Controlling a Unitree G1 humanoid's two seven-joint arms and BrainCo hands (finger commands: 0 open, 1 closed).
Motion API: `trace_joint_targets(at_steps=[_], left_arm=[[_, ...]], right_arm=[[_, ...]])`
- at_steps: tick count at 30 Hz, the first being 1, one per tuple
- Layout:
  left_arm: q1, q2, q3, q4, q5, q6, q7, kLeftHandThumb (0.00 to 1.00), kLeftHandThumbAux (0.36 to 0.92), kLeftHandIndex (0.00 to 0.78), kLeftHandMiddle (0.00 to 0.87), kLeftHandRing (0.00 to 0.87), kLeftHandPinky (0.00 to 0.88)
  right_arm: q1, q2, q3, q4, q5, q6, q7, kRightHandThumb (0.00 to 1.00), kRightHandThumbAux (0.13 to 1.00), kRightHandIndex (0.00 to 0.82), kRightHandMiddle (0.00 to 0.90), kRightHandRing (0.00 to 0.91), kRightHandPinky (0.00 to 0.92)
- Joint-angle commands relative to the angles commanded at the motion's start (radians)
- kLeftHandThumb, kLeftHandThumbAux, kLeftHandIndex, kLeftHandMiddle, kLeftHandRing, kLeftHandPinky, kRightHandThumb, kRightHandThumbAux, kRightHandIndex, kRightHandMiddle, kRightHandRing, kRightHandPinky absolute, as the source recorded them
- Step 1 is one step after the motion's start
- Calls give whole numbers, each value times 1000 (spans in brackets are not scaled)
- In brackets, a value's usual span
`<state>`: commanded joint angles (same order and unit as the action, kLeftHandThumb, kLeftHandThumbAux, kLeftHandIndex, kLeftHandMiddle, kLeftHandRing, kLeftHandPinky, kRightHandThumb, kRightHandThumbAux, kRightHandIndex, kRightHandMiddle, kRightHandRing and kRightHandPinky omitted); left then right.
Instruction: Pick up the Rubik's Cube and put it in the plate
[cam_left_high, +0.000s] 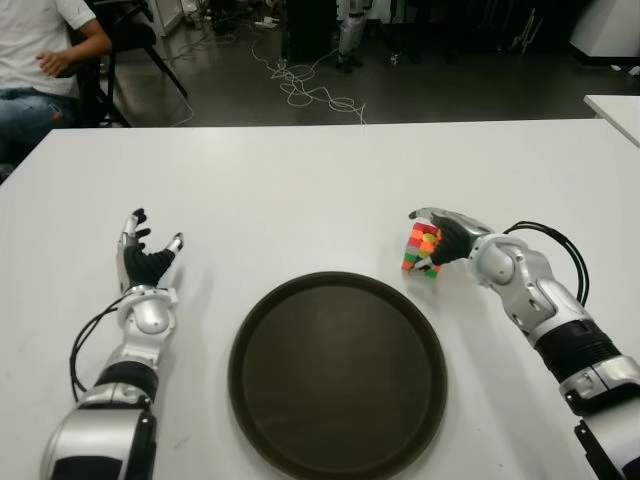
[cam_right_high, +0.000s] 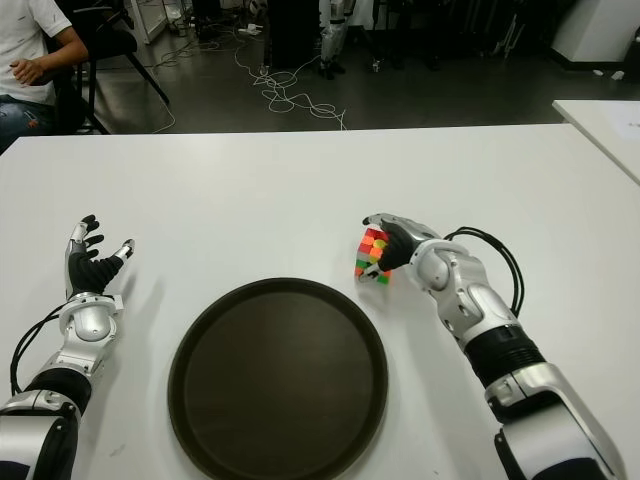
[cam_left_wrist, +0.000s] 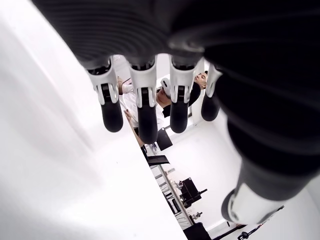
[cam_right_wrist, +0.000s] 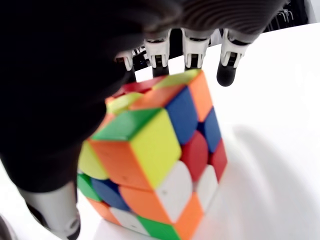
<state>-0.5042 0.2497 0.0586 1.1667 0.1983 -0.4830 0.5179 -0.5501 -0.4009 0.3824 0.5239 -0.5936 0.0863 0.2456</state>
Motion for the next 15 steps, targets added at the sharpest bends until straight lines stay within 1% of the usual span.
trace_joint_targets(at_steps=[3,12,15], left_arm=[[1,2,-2,1,3,-3,1,94,771,116,173,190,219],[1,6,-5,3,9,-5,5,113,765,116,167,183,214],[0,8,-8,4,12,-1,7,106,749,109,160,171,187]], right_arm=[[7,0,-7,-5,10,-5,-7,0,773,41,88,75,53],[9,3,-11,1,19,-4,-19,0,811,44,86,80,64],[9,5,-13,1,22,-2,-22,0,827,42,87,83,64]])
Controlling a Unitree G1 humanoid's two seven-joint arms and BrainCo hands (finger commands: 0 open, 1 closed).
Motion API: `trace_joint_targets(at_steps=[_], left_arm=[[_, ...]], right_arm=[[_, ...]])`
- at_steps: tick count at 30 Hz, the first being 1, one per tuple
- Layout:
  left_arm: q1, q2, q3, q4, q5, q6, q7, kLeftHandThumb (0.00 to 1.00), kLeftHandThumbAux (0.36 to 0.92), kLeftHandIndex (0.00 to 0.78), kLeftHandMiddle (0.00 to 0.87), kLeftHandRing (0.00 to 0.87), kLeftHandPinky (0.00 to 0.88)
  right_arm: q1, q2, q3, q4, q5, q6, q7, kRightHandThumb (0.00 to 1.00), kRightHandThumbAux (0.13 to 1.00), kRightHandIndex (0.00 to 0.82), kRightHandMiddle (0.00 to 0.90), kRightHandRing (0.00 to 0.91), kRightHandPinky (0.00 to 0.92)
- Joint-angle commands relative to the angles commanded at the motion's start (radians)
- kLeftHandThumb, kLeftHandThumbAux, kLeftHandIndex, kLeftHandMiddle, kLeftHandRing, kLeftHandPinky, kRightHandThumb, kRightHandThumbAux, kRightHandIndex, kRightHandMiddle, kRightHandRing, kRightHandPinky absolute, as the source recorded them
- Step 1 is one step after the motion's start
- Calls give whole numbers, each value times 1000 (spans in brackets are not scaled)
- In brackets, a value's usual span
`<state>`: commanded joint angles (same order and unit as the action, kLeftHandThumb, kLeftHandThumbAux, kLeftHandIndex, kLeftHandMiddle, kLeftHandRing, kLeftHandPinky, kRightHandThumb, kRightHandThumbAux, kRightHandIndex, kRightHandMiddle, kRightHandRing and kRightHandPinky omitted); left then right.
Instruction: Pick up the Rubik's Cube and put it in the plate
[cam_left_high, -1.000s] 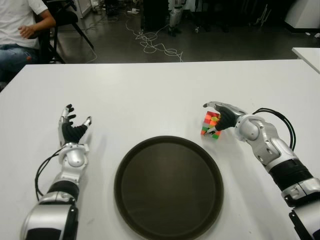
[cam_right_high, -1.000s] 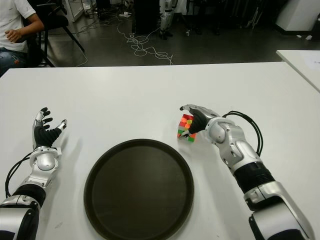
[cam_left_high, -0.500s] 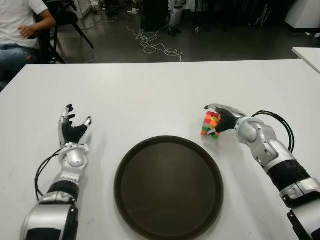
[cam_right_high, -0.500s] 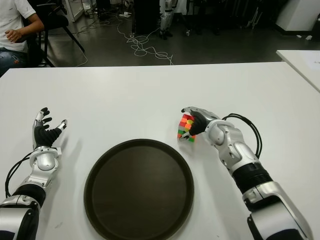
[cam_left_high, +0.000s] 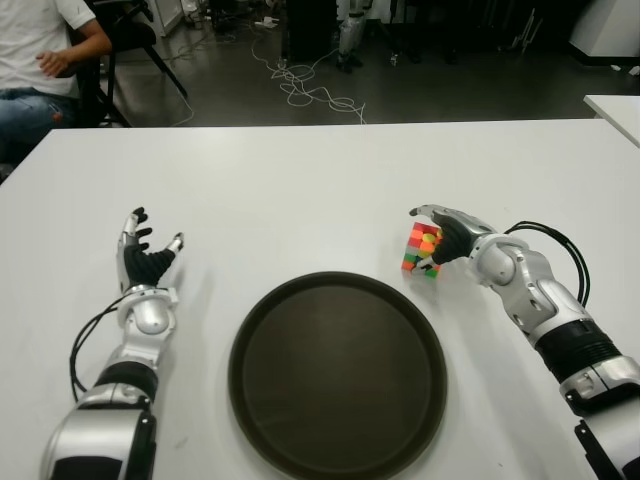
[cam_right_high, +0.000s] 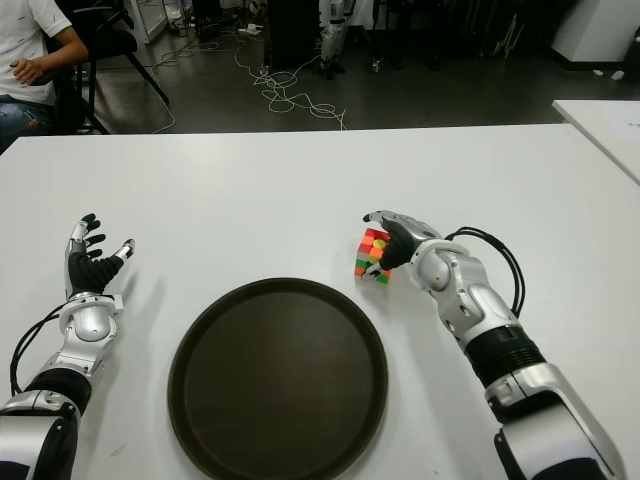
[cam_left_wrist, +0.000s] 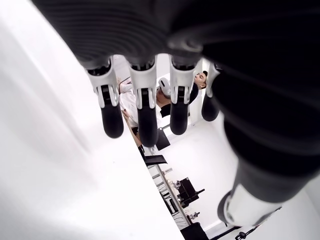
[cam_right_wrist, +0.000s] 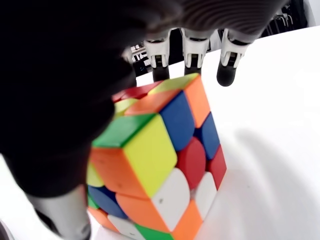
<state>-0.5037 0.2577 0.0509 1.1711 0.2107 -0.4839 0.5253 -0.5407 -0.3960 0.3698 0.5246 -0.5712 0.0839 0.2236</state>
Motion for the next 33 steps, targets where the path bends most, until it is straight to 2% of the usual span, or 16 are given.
trace_joint_targets(at_steps=[10,15,20,30,33], left_arm=[[0,-4,12,3,-16,-6,-15,84,723,101,158,173,199],[0,-6,14,1,-19,-8,-19,88,742,103,164,174,187],[1,-6,14,-1,-18,-2,-16,79,746,102,155,155,147],[3,-6,10,-7,-14,-5,-19,103,735,107,166,176,200],[4,-6,10,-9,-15,-6,-20,97,743,109,186,205,242]], right_arm=[[-1,0,0,12,4,-10,-9,0,843,43,87,79,60],[-4,1,3,18,3,-8,-10,0,820,36,83,73,55],[-2,3,3,15,4,-5,-4,0,850,33,75,63,39],[-4,8,5,17,1,18,0,0,806,23,78,68,41],[-4,7,6,15,0,20,0,0,792,26,87,81,50]])
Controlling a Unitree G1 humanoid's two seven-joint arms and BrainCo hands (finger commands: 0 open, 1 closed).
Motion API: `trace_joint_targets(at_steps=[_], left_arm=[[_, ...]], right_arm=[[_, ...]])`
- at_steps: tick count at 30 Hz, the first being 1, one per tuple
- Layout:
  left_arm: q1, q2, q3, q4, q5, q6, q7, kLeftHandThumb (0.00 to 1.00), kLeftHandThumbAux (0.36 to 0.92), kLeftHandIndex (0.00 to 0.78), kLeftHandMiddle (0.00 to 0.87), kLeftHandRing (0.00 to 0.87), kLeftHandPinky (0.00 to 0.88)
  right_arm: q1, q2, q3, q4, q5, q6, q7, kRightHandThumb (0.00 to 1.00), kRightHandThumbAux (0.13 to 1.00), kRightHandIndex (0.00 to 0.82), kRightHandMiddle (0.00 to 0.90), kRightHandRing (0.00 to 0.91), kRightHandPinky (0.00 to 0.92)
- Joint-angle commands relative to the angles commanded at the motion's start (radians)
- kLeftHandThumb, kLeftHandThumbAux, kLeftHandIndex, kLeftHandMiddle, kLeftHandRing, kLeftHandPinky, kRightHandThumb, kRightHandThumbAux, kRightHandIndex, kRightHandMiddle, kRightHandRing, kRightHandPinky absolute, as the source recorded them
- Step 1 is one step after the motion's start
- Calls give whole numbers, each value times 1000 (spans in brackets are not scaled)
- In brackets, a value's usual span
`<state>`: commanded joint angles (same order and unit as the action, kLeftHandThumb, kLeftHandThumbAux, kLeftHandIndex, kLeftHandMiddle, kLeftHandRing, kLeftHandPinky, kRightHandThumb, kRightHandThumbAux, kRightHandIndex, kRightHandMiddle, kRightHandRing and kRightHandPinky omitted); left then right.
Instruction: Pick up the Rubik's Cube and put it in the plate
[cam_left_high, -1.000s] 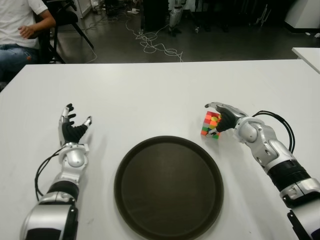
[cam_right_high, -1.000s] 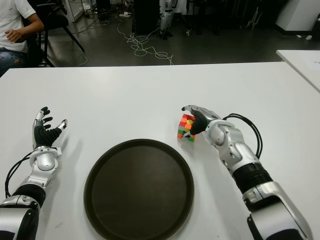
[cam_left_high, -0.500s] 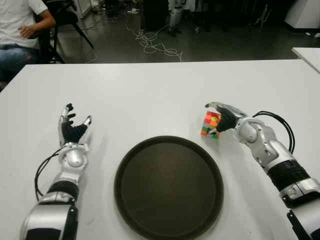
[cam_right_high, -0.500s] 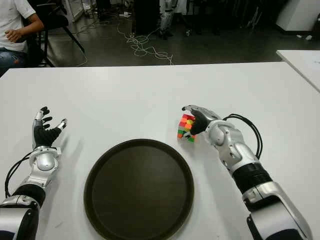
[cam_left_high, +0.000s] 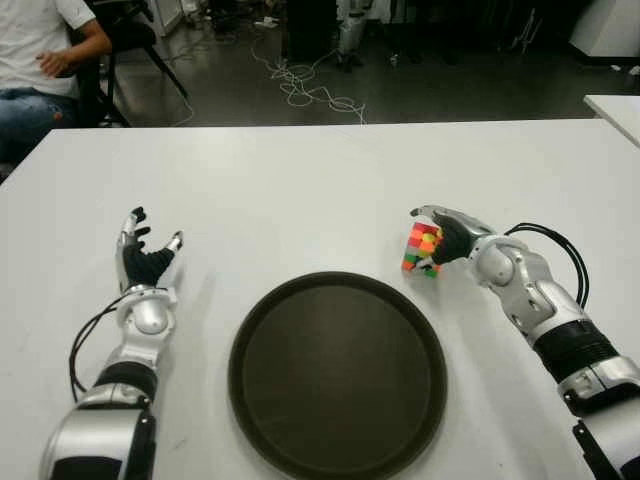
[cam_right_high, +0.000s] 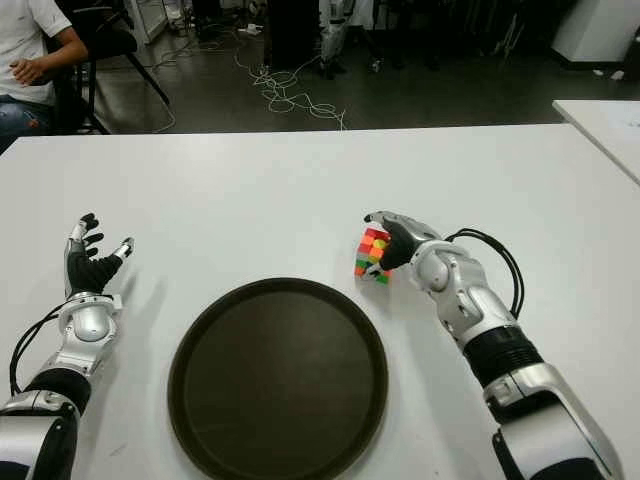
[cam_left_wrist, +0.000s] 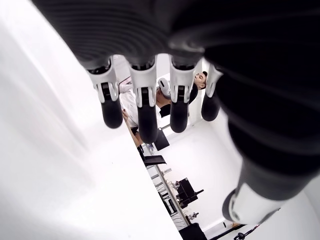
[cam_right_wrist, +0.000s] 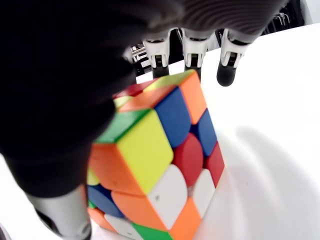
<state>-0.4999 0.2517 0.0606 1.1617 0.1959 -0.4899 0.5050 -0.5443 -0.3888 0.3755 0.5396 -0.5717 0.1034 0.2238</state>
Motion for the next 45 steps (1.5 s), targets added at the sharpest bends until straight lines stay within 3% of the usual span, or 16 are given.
trace_joint_targets(at_steps=[21,27,39,45], left_arm=[[0,-8,13,-6,-20,3,-6,119,752,111,164,177,211],[3,-7,8,-7,-13,-5,1,126,762,118,188,205,231],[1,-2,4,-1,-8,2,9,135,736,115,163,167,166],[-4,3,3,8,-6,11,8,112,748,113,161,169,181]], right_arm=[[-11,17,7,39,2,-8,-1,0,711,71,115,105,106],[-25,25,19,68,-2,4,25,0,693,81,121,111,104],[-45,38,30,126,-4,-10,33,0,705,117,139,124,101],[-58,42,38,157,-5,-27,32,0,709,133,144,127,92]])
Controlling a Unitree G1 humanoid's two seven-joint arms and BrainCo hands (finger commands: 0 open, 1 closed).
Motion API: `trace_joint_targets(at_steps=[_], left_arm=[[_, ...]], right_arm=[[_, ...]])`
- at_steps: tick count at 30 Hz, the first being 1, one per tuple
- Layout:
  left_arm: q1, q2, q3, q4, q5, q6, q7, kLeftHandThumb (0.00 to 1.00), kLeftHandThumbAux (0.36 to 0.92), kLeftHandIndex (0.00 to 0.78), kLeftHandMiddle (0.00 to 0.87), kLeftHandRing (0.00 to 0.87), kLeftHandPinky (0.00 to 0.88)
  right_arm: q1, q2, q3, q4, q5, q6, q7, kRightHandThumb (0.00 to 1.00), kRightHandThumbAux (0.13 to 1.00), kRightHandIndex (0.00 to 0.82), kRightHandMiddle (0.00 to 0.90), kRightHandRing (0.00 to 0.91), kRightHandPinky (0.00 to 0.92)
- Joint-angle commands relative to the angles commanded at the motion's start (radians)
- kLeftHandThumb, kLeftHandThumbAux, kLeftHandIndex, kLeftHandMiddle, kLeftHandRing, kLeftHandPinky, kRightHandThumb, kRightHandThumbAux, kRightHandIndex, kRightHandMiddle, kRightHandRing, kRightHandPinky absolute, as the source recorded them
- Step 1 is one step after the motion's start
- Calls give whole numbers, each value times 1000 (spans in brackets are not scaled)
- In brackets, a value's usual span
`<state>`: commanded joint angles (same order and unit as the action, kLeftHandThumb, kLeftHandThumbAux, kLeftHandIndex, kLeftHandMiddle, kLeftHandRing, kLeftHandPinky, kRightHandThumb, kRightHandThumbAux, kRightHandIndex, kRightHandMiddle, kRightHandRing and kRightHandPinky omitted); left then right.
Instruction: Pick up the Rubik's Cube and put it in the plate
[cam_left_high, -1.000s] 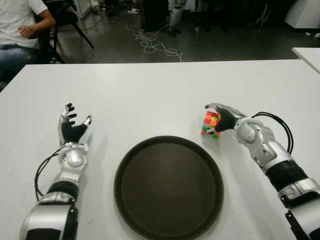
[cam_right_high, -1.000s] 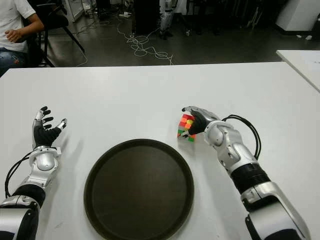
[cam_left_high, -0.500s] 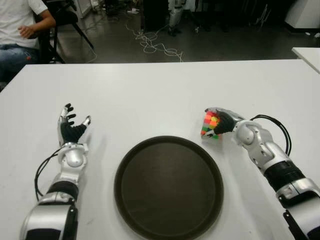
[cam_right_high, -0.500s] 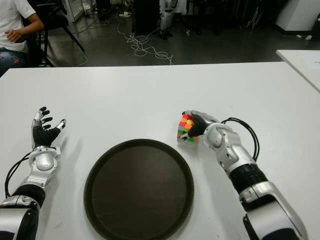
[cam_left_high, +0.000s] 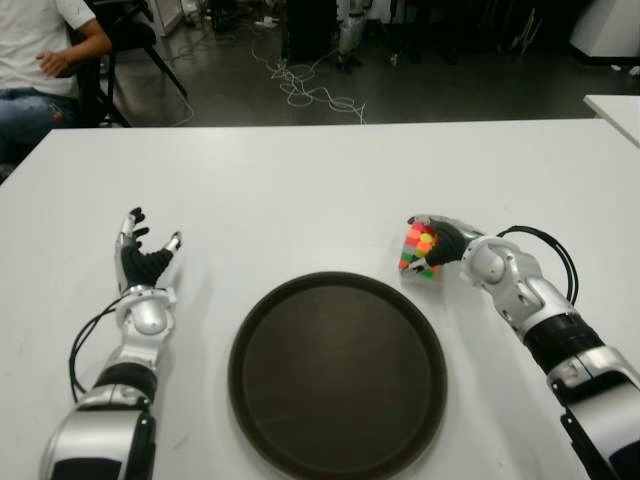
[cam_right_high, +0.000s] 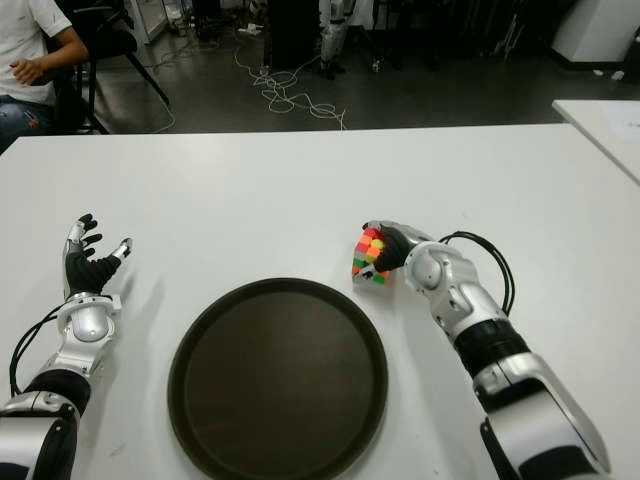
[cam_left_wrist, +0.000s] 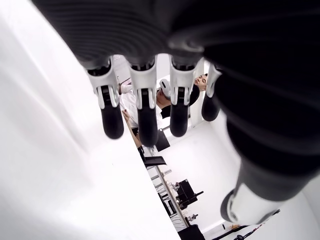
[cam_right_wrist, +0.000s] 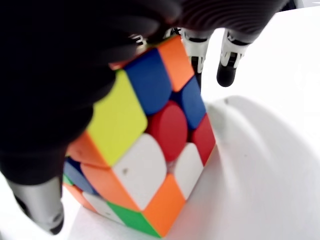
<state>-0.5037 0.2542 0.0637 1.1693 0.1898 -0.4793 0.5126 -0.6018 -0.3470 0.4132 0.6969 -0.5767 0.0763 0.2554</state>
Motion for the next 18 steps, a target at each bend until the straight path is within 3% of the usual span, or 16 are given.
trace_joint_targets(at_steps=[10,18], left_arm=[[3,-2,-2,-7,0,-3,-2,112,746,112,163,166,183],[5,-1,-4,-9,2,-5,1,109,754,124,175,182,192]], right_arm=[[-7,-4,3,17,3,-23,3,0,709,164,151,131,95],[-5,-2,5,0,-6,3,3,0,707,154,150,134,102]])
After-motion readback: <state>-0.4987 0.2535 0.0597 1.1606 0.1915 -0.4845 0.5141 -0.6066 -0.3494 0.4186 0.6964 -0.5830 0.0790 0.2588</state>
